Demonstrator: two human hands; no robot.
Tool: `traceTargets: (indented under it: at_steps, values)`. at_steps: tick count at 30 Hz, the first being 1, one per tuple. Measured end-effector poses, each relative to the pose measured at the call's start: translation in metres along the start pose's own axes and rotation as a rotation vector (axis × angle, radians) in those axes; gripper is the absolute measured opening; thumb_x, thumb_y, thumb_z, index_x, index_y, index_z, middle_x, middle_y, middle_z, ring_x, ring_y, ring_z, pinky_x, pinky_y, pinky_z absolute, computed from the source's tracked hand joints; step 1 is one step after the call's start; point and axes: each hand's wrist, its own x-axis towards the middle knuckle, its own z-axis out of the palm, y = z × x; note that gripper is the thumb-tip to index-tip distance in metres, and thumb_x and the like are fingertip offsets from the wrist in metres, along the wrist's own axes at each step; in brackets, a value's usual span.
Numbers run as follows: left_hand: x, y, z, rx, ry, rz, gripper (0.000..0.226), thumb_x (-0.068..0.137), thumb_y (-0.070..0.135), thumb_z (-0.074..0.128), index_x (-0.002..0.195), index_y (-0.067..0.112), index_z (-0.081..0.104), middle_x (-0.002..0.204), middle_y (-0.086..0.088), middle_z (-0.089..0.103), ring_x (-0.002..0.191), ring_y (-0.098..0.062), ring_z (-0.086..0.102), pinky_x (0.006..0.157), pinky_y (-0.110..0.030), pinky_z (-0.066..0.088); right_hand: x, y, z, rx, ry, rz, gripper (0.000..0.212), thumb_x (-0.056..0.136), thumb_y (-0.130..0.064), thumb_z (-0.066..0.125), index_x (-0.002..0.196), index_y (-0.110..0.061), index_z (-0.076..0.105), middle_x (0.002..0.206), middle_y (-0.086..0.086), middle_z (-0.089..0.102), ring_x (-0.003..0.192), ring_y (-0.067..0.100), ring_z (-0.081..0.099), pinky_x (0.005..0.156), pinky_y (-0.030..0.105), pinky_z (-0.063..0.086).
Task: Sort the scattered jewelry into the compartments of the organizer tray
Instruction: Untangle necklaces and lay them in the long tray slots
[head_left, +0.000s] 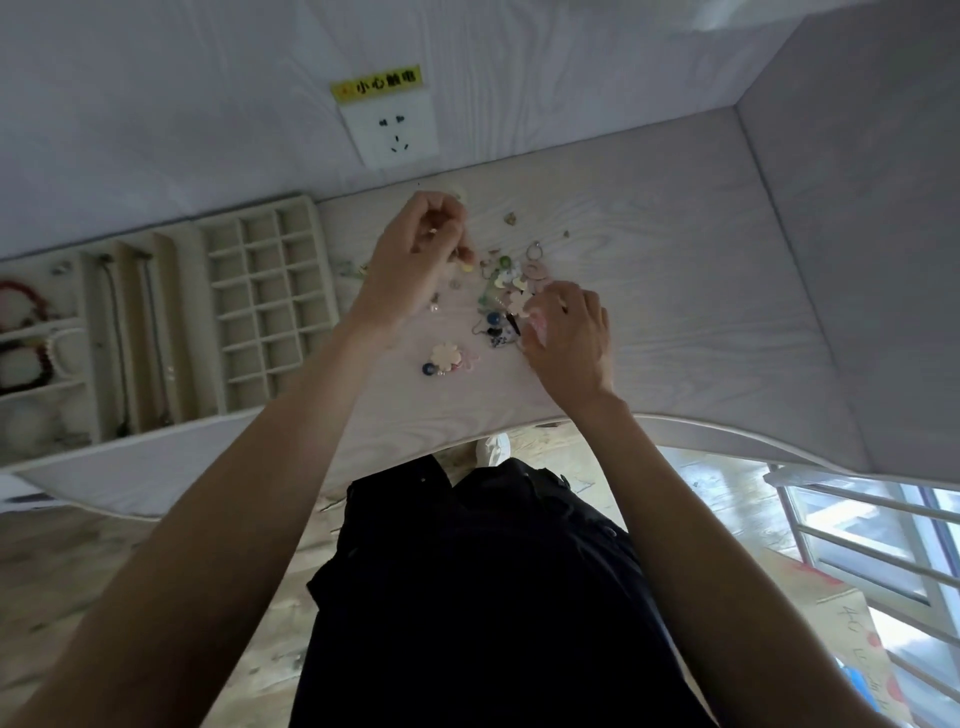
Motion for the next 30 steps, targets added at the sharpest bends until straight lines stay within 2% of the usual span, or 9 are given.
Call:
traceTargets:
  at_steps: [3, 5, 7, 9, 12, 18, 24, 27, 30]
  values:
    - [0.002, 0.021, -0.004, -0.097, -0.063, -0.04, 0.017, 0.096, -0.001, 0.046, 0.094, 0.01, 0.058, 0.085, -0.004, 0.058, 0.071, -0.013, 0.061, 0.083, -0.036, 0.053, 0.02, -0.014, -0.015, 0.243, -0.067, -0.008, 0.033, 0.082, -0.014, 0.065, 0.114, -0.01, 0.06, 0.116, 0.01, 0.059, 0.102, 0.029, 0.055, 0.085, 0.041, 0.046]
    - [0.002, 0.032, -0.007, -0.105, -0.11, -0.032, 0.015, 0.094, -0.002, 0.05, 0.097, 0.009, 0.059, 0.091, -0.005, 0.058, 0.069, -0.011, 0.061, 0.08, -0.031, 0.054, 0.036, -0.028, -0.027, 0.474, -0.208, -0.016, 0.043, 0.085, -0.015, 0.063, 0.127, -0.014, 0.052, 0.122, 0.001, 0.058, 0.111, 0.018, 0.053, 0.092, 0.027, 0.042]
    - [0.002, 0.043, -0.01, -0.103, -0.139, -0.004, 0.014, 0.092, 0.0, 0.055, 0.102, 0.009, 0.06, 0.099, -0.01, 0.059, 0.07, -0.014, 0.06, 0.079, -0.033, 0.053, 0.05, -0.042, -0.035, 0.602, -0.357, -0.018, 0.04, 0.088, -0.017, 0.062, 0.126, -0.017, 0.05, 0.112, -0.008, 0.061, 0.105, 0.003, 0.054, 0.087, 0.015, 0.039]
    - [0.001, 0.051, -0.014, -0.11, -0.122, 0.02, 0.016, 0.091, 0.001, 0.057, 0.104, 0.009, 0.06, 0.101, -0.014, 0.058, 0.071, -0.017, 0.058, 0.078, -0.034, 0.053, 0.059, -0.049, -0.036, 0.621, -0.427, -0.026, 0.028, 0.09, -0.02, 0.061, 0.117, -0.02, 0.055, 0.09, -0.01, 0.064, 0.088, -0.001, 0.058, 0.078, 0.02, 0.043]
    - [0.002, 0.058, -0.029, -0.131, 0.013, 0.008, 0.017, 0.09, 0.002, 0.059, 0.101, 0.015, 0.062, 0.094, -0.001, 0.062, 0.071, -0.015, 0.058, 0.078, -0.033, 0.051, 0.066, -0.052, -0.033, 0.628, -0.486, -0.024, 0.023, 0.088, -0.025, 0.062, 0.111, -0.028, 0.06, 0.087, -0.003, 0.066, 0.08, 0.013, 0.062, 0.079, 0.032, 0.05]
    - [-0.005, 0.039, -0.074, -0.091, 0.29, -0.01, 0.017, 0.089, 0.0, 0.06, 0.092, 0.016, 0.062, 0.086, 0.0, 0.062, 0.066, -0.006, 0.059, 0.074, -0.026, 0.054, 0.071, -0.061, -0.031, 0.845, -0.502, 0.073, 0.015, 0.095, -0.014, 0.053, 0.1, -0.015, 0.067, 0.071, -0.008, 0.06, 0.07, 0.006, 0.056, 0.076, 0.019, 0.045]
    - [-0.061, -0.028, -0.143, 0.052, 0.592, -0.105, 0.027, 0.084, -0.006, 0.064, 0.085, 0.022, 0.064, 0.072, 0.023, 0.068, 0.074, 0.006, 0.062, 0.075, -0.017, 0.05, 0.085, -0.092, -0.009, 0.692, -0.573, -0.006, 0.017, 0.093, -0.017, 0.059, 0.104, -0.016, 0.071, 0.091, 0.0, 0.069, 0.074, -0.003, 0.06, 0.075, 0.011, 0.046]
    - [-0.102, -0.054, -0.167, 0.148, 0.732, -0.248, 0.017, 0.085, 0.011, 0.068, 0.088, 0.028, 0.069, 0.077, 0.014, 0.068, 0.074, 0.006, 0.061, 0.076, -0.017, 0.048, 0.094, -0.115, 0.01, 0.651, -0.629, -0.027, 0.014, 0.09, -0.017, 0.063, 0.101, -0.015, 0.072, 0.09, -0.002, 0.069, 0.082, 0.008, 0.064, 0.081, 0.021, 0.051]
    - [-0.144, -0.077, -0.182, 0.328, 0.842, -0.369, 0.009, 0.085, 0.021, 0.07, 0.094, 0.019, 0.072, 0.082, 0.003, 0.069, 0.07, 0.006, 0.059, 0.069, -0.01, 0.044, 0.099, -0.147, 0.037, 0.62, -0.656, -0.089, 0.011, 0.087, -0.015, 0.066, 0.095, -0.017, 0.072, 0.079, -0.001, 0.068, 0.071, 0.008, 0.063, 0.075, 0.033, 0.056]
